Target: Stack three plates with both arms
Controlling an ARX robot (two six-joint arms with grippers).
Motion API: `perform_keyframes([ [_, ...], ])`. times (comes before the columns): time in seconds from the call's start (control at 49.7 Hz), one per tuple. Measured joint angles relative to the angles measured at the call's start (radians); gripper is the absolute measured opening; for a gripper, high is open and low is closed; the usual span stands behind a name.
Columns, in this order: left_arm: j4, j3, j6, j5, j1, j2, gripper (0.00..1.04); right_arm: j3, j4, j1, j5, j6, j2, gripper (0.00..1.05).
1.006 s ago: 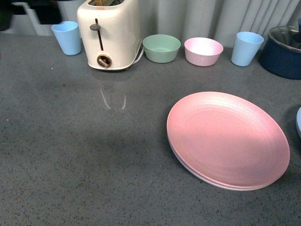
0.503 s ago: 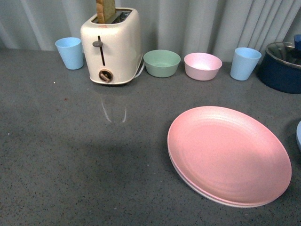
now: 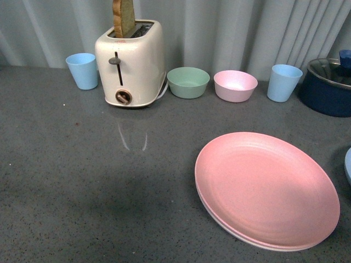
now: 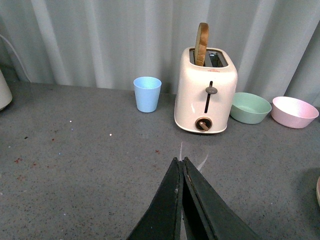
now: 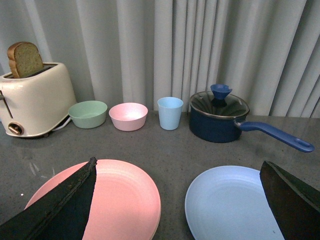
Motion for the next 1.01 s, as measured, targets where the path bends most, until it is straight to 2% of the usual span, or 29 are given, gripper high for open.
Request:
perform_keyframes([
  [0.523, -0.352, -0.006, 0.000, 0.000, 0.000, -0.397, 0.04, 0.000, 0.000, 0.000, 0.000, 0.000, 0.000, 0.97],
  [1.006, -0.544, -0.006, 0.000, 0.000, 0.000, -0.596, 0.04, 0.000, 0.000, 0.000, 0.000, 0.000, 0.000, 0.97],
])
